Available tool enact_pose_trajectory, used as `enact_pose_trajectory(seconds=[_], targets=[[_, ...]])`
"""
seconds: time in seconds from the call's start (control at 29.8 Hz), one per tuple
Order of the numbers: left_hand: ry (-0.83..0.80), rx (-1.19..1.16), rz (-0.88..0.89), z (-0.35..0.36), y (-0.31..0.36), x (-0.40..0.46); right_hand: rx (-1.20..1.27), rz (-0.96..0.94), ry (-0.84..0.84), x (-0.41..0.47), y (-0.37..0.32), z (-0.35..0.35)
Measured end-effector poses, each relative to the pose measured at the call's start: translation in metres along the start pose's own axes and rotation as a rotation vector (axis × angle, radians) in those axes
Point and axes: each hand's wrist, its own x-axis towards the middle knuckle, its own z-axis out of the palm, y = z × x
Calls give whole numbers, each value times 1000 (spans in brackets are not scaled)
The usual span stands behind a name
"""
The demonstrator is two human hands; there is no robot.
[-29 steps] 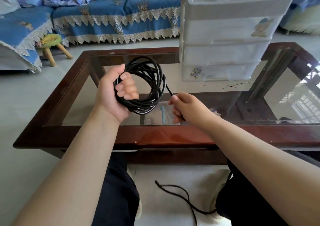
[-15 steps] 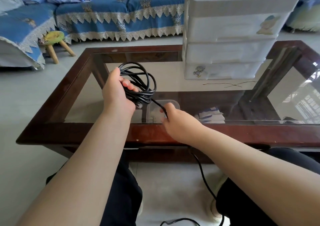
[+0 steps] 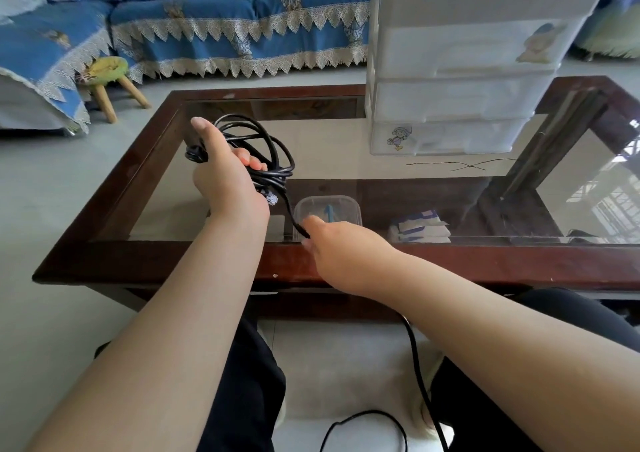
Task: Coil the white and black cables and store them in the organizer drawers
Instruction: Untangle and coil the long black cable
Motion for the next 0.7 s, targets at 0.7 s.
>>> enact_pose_trajectory(seconds=[0.7], targets=[[-749, 1111, -226, -8, -13, -13, -167, -202, 270, 6, 12, -65]])
